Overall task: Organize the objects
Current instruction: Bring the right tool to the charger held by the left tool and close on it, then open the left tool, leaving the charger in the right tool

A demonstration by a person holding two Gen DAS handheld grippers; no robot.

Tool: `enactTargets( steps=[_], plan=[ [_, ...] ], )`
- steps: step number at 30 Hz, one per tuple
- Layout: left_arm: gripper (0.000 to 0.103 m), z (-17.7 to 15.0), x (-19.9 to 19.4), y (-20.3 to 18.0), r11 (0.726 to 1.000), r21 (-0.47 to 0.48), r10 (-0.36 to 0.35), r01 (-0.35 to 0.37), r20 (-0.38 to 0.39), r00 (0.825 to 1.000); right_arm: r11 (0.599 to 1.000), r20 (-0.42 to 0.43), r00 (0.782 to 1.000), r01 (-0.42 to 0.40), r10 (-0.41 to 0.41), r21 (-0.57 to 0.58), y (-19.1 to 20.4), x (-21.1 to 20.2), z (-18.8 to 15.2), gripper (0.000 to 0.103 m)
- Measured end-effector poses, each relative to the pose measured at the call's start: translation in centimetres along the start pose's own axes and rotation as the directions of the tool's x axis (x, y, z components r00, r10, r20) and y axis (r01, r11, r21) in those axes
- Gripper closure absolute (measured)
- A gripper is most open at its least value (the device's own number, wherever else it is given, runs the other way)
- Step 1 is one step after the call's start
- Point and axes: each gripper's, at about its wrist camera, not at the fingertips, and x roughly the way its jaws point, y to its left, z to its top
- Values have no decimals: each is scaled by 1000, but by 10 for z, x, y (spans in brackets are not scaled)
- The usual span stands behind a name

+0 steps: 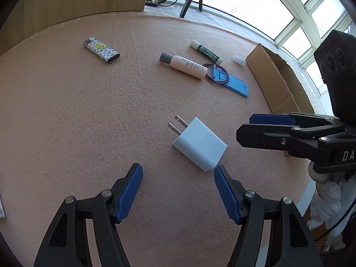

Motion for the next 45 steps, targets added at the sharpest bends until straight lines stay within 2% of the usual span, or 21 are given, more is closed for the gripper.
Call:
enactTargets(
  steps=[4,9,11,18,20,25,30,36,45],
  plan=[
    [33,2,6,-7,1000,3,-17,17,0,1000,999,-41,998,-36,37,30,-2,17,3,41],
    [40,7,9,-9,999,-13,-46,46,4,999,997,-68,995,-67,69,31,2,29,6,41],
    [45,9,11,-8,998,-24,-54,54,5,999,997,-79,994,-72,73,15,6,33,8,45],
    [55,12,14,-8,995,-32,-90,90,1,996,995,-116,988,-98,98,7,10,42,9,68],
    [62,13,15,-9,994,-33,-103,103,-3,995,995,-118,988,-100,100,5,10,43,9,70],
    [63,14,16,-13,996,-18,-87,87,-13,996,994,-122,987,-110,109,-1,11,41,8,75],
    [63,18,13,-19,997,-1,-73,73,-10,997,993,-95,989,-115,115,11,9,31,7,80],
    [63,28,3,-40,997,59,-53,52,14,998,994,-49,993,-106,106,7,6,9,6,80],
    [63,57,-10,-89,982,182,-62,52,50,997,996,59,995,-78,76,34,-12,-40,12,80]
  ],
)
